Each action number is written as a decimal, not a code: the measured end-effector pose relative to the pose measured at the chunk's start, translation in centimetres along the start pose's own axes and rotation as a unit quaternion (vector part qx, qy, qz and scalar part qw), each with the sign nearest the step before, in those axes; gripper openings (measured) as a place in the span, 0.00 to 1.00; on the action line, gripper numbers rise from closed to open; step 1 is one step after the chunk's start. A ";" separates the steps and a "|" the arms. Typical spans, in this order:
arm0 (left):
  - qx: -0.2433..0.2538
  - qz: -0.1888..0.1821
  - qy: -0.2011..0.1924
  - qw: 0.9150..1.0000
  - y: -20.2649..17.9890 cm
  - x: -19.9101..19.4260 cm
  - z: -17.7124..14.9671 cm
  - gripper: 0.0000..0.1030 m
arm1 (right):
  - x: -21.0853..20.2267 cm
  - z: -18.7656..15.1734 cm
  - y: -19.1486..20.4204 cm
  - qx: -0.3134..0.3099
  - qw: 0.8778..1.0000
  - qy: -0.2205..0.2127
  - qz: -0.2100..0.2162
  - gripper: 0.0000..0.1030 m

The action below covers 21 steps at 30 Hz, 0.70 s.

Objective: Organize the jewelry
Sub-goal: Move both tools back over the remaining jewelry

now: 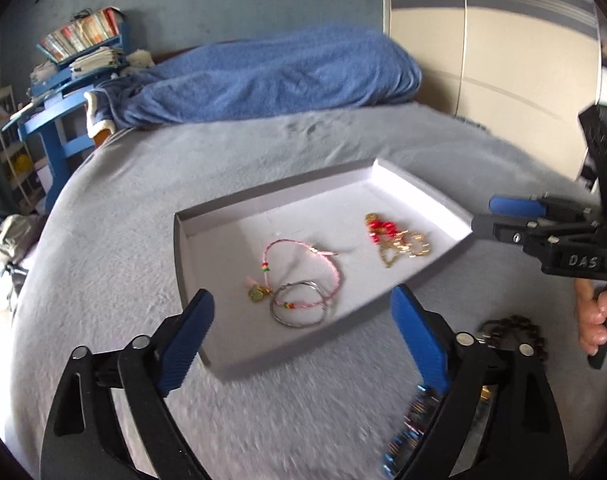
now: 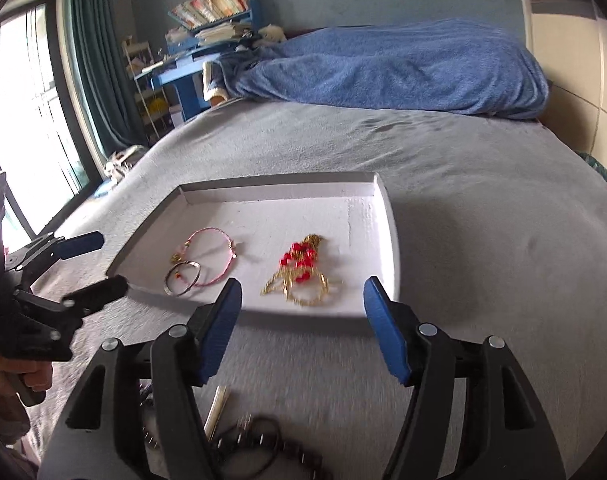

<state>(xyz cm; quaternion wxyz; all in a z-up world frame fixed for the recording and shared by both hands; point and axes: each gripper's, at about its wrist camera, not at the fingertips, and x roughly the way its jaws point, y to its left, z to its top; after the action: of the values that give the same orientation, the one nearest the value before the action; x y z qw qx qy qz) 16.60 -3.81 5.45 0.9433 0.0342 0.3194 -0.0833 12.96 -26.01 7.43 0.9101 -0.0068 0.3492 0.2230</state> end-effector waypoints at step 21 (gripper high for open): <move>0.021 -0.058 0.044 0.997 -3.2 -4.5 -6.7 0.91 | -6.8 -8.1 -0.9 0.033 0.999 0.012 -0.008 0.62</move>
<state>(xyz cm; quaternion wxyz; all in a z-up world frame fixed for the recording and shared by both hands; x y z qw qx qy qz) 8.47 -5.60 2.84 0.9209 0.0387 0.3603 -0.1433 3.76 -30.91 5.52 0.9075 0.0175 0.3667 0.2040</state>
